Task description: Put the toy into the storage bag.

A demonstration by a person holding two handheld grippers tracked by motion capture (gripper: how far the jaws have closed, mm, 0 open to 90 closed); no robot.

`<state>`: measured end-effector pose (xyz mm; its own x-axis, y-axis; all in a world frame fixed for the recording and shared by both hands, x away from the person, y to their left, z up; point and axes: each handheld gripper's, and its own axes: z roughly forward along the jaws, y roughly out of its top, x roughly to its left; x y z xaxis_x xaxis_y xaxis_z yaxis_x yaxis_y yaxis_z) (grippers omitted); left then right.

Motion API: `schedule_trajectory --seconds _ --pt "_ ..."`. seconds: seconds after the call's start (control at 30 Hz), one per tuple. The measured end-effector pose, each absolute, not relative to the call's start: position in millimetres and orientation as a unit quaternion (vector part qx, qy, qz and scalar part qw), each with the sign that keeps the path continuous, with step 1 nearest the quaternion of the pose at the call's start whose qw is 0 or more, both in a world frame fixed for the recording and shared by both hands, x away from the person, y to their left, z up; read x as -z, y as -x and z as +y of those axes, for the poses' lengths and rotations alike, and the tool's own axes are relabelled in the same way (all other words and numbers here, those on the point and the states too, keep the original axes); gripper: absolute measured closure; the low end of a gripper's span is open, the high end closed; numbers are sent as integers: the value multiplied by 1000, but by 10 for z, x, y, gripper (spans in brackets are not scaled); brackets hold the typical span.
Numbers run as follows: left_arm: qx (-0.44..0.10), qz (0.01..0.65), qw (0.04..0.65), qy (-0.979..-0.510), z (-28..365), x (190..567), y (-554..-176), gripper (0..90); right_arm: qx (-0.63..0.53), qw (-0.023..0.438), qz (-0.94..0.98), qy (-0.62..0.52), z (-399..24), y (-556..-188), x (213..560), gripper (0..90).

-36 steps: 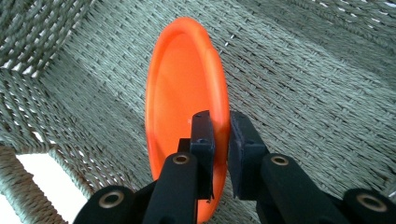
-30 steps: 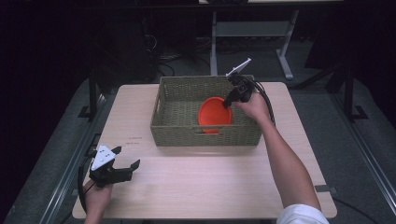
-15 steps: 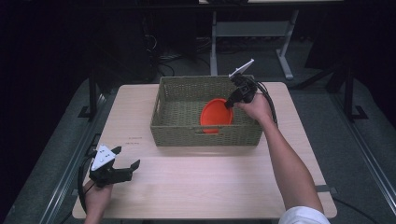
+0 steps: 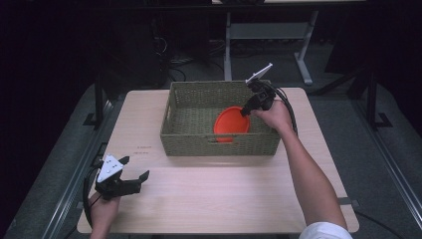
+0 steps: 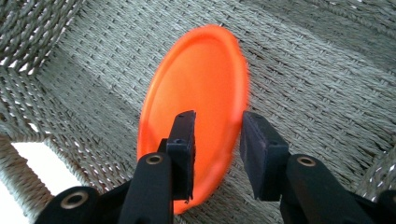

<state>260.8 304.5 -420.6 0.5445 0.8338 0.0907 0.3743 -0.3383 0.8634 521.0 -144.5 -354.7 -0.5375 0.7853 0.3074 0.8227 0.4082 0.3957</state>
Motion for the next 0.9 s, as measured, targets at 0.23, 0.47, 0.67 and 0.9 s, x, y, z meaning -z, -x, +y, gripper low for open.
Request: schedule_trajectory --seconds 0.23,0.47,0.67,0.9 --pt "-273 390 421 -772 3036 4207 -2608 130 271 40 -836 476 -1476 -5173 3480 598" --pt "-272 388 419 -774 3030 4203 -2610 130 282 44 -835 470 -1525 -5123 3419 508" --pt "-271 388 420 -774 3021 4208 -2610 130 310 53 -828 464 -1603 -5044 3357 445" --pt "-271 386 420 -775 3002 4213 -2607 130 323 67 -824 460 -1690 -4979 3376 391"
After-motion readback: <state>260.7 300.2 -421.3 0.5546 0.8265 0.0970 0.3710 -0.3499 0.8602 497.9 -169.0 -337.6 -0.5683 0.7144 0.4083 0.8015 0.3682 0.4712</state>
